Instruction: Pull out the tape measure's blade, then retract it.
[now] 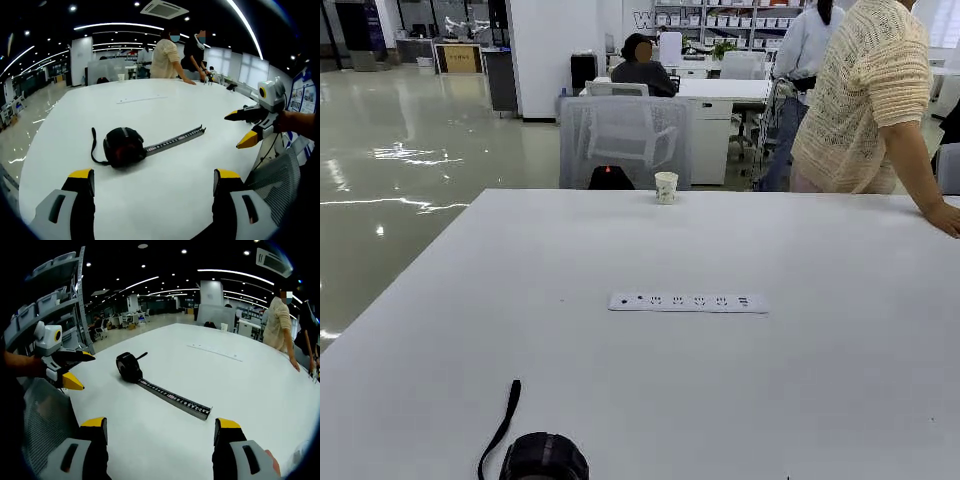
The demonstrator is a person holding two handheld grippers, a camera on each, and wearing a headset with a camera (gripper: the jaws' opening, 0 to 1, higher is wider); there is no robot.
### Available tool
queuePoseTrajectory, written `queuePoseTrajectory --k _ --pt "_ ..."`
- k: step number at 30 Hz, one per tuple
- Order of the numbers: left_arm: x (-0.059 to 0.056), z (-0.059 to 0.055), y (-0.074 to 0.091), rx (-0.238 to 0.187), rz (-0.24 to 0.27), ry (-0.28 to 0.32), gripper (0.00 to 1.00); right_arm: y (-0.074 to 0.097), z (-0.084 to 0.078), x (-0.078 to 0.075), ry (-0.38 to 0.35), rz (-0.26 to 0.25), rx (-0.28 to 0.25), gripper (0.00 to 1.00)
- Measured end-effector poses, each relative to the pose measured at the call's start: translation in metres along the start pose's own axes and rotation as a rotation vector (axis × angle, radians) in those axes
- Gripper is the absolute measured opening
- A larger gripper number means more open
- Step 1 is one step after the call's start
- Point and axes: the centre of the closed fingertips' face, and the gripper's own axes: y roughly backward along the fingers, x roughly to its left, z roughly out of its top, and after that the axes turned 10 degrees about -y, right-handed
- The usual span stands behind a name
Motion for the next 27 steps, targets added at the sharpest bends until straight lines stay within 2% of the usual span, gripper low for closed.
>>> queuePoseTrajectory --k 12,27 --pt "-0.018 0.000 0.000 0.000 -0.009 0.020 0.99 0.004 -0.003 0.008 -0.029 -0.023 -0.024 0.93" --pt "-0.017 -0.003 0.006 -0.001 0.016 0.069 0.99 0.004 -0.007 0.020 -0.068 -0.033 -0.032 0.96"
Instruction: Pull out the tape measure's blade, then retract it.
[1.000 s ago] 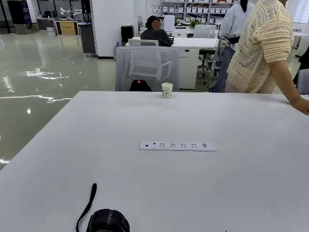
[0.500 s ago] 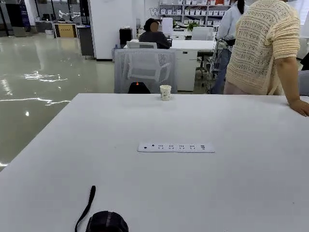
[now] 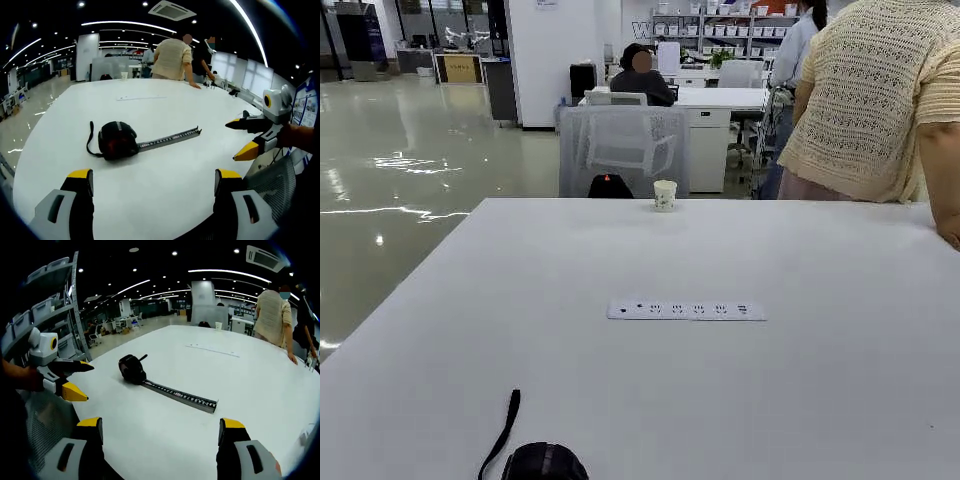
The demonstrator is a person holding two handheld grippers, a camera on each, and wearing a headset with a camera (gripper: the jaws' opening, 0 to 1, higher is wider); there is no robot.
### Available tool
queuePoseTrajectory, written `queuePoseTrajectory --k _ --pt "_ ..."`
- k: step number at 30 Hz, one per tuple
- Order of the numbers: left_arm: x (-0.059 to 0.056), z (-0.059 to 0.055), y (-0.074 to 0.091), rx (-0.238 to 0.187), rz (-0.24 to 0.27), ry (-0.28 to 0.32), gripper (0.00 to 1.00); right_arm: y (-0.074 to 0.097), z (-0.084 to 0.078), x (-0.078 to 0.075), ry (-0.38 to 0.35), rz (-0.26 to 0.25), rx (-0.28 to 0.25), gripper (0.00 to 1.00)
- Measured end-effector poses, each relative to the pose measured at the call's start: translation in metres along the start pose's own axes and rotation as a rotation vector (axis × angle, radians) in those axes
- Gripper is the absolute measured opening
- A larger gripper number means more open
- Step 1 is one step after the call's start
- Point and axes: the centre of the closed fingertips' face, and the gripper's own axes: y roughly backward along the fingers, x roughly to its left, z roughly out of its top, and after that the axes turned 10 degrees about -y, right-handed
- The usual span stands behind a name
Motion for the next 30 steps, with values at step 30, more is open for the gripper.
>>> queuePoseTrajectory --k 30 --pt "0.0006 -0.0002 -0.0027 -0.001 0.016 -0.009 0.99 0.0005 0.0023 -0.0006 -0.023 -0.017 -0.013 0.97"
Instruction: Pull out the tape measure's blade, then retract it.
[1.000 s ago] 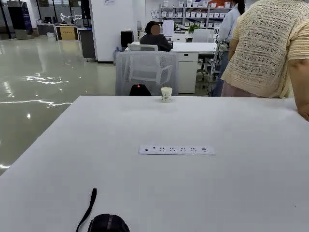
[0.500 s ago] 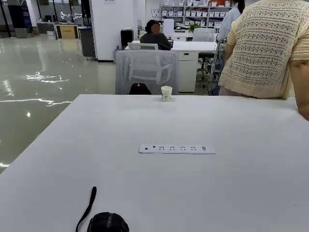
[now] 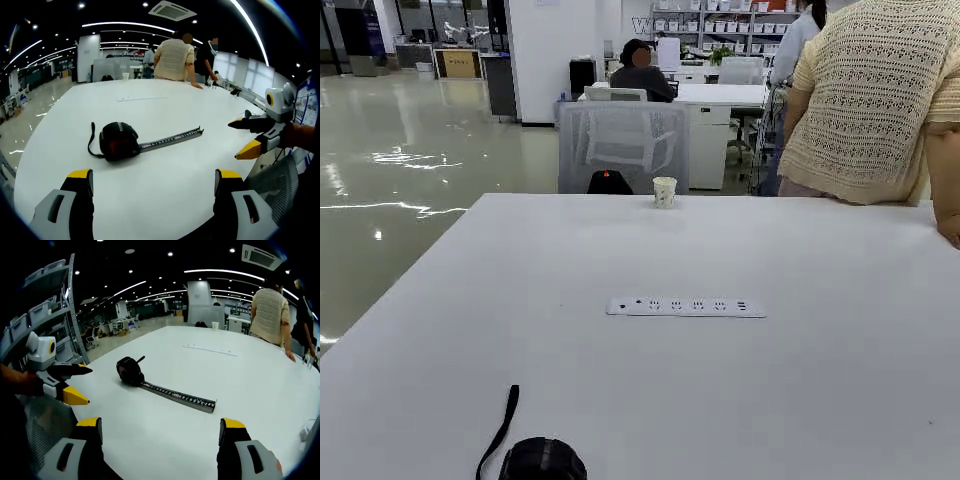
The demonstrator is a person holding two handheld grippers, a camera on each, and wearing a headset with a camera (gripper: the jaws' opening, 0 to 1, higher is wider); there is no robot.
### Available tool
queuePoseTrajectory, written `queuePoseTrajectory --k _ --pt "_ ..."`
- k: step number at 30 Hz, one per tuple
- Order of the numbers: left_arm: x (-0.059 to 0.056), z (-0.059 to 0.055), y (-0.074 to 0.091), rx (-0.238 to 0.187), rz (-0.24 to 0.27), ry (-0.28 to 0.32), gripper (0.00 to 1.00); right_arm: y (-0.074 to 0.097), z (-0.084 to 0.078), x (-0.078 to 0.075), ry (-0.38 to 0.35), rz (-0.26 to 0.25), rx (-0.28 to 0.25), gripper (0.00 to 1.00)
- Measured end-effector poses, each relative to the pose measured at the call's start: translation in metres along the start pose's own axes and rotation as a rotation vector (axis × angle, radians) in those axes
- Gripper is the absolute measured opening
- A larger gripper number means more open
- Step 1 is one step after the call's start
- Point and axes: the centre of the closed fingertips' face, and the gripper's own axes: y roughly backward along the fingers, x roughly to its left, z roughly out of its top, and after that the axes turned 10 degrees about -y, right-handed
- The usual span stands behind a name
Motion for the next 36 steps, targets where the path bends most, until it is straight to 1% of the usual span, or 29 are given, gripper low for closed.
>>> queuePoseTrajectory --k 9,14,16,21,22,24,30,36 --pt "-0.002 0.001 -0.005 0.006 0.007 0.000 0.99 -0.001 0.000 -0.001 0.010 0.023 0.005 0.98" --pt "-0.004 0.003 -0.009 0.008 0.017 0.000 0.99 -0.003 0.001 -0.003 0.024 0.060 0.013 0.97" --pt "-0.004 0.004 -0.011 0.007 0.023 0.002 0.99 -0.004 0.001 -0.003 0.030 0.079 0.025 0.96" --pt "-0.001 0.005 -0.016 0.010 0.037 0.021 0.99 -0.008 0.003 -0.007 0.052 0.099 0.041 0.95" --pt "0.001 0.005 -0.017 0.011 0.046 0.021 0.99 -0.009 0.005 -0.007 0.056 0.106 0.042 0.95" --pt "0.001 0.004 -0.018 0.016 0.048 0.022 0.99 -0.011 0.005 -0.009 0.058 0.110 0.047 0.95" --pt "0.006 0.004 -0.022 0.015 0.072 0.042 0.99 -0.018 0.004 -0.013 0.071 0.144 0.073 0.94" --pt "0.012 0.003 -0.028 0.021 0.096 0.056 0.99 -0.025 0.005 -0.019 0.088 0.164 0.097 0.93"
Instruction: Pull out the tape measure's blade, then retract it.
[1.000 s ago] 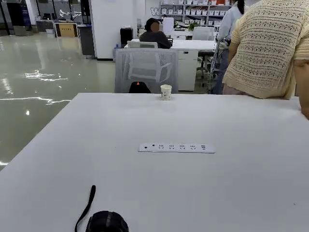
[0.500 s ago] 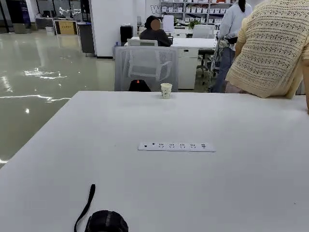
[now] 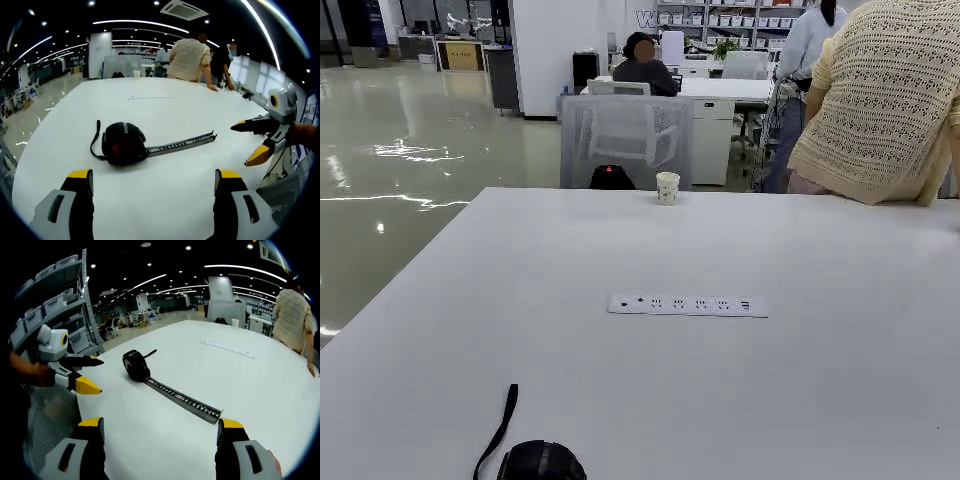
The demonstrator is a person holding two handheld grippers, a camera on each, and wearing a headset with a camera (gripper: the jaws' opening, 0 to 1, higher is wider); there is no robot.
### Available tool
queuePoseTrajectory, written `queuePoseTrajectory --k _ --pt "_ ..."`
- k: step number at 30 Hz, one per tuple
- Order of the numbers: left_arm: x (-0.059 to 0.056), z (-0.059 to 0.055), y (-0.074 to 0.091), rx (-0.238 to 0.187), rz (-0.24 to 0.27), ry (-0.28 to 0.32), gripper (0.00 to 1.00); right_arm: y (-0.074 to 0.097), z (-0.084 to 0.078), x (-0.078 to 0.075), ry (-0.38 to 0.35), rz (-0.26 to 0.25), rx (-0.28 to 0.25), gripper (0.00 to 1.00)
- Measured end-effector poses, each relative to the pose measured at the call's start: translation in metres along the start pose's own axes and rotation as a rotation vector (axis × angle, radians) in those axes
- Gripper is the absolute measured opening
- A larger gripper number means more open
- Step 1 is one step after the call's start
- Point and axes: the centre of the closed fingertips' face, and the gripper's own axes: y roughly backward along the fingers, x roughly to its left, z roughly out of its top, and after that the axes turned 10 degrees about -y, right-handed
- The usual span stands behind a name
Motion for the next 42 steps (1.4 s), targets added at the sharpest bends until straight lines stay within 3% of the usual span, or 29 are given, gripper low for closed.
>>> queuePoseTrajectory --k 15,29,42 --pt "0.010 0.008 -0.016 -0.003 0.049 0.040 0.99 -0.008 -0.004 -0.016 0.059 0.043 0.073 0.87" --pt "0.021 0.016 -0.033 -0.007 0.075 0.057 0.98 -0.016 -0.005 -0.034 0.109 0.052 0.111 0.80" --pt "0.030 0.023 -0.051 -0.004 0.090 0.071 0.97 -0.021 -0.001 -0.054 0.168 0.048 0.141 0.67"
